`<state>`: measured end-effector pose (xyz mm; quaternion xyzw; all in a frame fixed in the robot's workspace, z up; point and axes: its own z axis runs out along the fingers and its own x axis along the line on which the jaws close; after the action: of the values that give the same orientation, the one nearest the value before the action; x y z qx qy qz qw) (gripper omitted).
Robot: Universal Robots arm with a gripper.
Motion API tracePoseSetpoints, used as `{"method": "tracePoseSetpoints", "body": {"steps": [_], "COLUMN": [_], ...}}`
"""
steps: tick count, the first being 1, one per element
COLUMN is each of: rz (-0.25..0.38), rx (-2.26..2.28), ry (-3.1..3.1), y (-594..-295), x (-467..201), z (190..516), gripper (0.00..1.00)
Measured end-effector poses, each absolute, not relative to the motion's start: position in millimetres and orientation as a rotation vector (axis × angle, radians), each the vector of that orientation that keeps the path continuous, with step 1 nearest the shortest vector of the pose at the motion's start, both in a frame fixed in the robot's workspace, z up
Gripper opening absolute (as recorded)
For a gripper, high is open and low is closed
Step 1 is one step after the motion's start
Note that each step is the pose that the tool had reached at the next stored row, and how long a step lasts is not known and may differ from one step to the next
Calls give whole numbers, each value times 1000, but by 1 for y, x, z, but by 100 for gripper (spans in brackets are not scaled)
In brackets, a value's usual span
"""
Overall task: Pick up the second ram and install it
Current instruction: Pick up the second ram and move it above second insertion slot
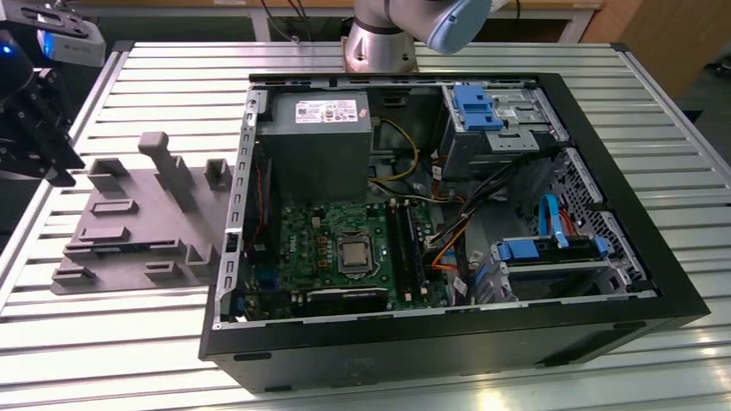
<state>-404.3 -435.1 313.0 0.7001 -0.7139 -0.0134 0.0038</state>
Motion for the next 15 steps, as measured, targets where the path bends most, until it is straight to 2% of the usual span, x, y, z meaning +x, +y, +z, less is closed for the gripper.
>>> {"method": "tracePoseSetpoints", "body": {"steps": [8,10,11,15], "rz": [-41,-41,-41,-41], "rx": [2194,2194,2194,2194], "ry": [-2237,-2237,-2237,-2237], "y": [-436,-436,-436,-437], "x": [-405,-405,-405,-405], "z": [311,311,311,306], "gripper": [33,34,40,40]}}
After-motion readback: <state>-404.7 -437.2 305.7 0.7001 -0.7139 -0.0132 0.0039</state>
